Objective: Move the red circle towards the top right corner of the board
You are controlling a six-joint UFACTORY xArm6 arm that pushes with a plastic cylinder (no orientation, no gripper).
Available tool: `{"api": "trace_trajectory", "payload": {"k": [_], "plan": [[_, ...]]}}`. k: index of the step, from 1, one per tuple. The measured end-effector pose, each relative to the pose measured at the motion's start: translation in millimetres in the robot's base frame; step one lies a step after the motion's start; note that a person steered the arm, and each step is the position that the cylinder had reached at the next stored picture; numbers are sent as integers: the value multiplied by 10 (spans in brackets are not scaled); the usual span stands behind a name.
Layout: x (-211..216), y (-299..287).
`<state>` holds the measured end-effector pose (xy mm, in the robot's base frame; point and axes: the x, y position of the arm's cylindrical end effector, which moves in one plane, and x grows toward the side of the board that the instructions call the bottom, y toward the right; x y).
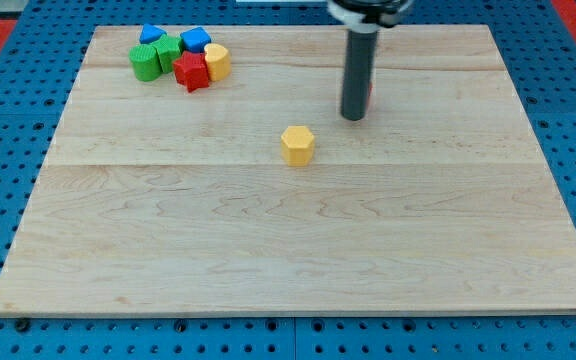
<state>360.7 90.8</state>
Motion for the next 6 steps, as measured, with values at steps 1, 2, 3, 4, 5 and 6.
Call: {"api": "trace_trajectory", "payload": {"k": [1,2,3,4,5,6], "plan": [[-60,-319],[-122,-377],[-162,150],[-414,73],[-919,493],[-1205,629]]}}
